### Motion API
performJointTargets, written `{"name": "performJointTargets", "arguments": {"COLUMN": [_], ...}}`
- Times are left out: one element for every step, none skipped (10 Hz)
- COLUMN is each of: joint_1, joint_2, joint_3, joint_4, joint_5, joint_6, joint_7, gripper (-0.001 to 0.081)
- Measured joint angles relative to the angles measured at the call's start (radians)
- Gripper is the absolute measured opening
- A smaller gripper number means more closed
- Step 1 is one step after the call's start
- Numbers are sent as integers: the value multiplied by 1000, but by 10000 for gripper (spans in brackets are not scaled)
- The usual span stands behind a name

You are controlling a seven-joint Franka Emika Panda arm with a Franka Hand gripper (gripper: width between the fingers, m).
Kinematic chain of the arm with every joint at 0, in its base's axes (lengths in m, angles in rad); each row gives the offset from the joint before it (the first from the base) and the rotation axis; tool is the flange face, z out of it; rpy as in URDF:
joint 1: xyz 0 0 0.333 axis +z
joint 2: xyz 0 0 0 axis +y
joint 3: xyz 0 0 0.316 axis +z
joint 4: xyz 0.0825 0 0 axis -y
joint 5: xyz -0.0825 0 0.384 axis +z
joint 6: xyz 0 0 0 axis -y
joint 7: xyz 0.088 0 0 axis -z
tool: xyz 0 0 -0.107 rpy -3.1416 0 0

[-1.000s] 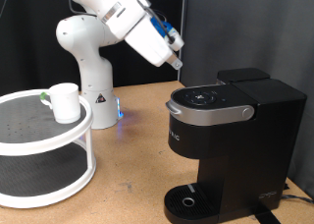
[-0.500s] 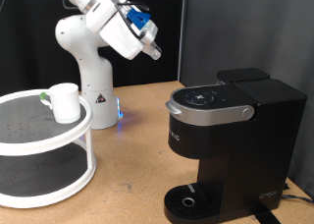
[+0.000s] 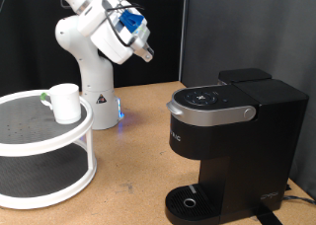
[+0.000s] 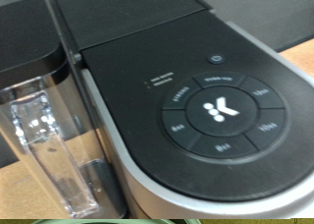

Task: Make a cup of coffee with the keurig machine

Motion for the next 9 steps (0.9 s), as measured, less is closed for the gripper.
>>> {"name": "performJointTargets", "arguments": {"joint_1": [-11,-21,-34,-47,-55,-61,-63,-63,-63], "joint_2": [-26,-55,-83,-108,-131,-150,-167,-165,-158], "joint_3": [2,5,11,16,18,18,18,18,10], "joint_4": [-19,-41,-62,-79,-95,-108,-118,-118,-105], "joint_5": [0,-1,-20,-38,-48,-50,-50,-50,-85], "joint_6": [27,55,63,60,60,60,60,60,-24], "joint_7": [0,-1,-1,-1,-1,-1,0,0,0], "gripper": [1,1,1,1,1,1,1,1,1]}}
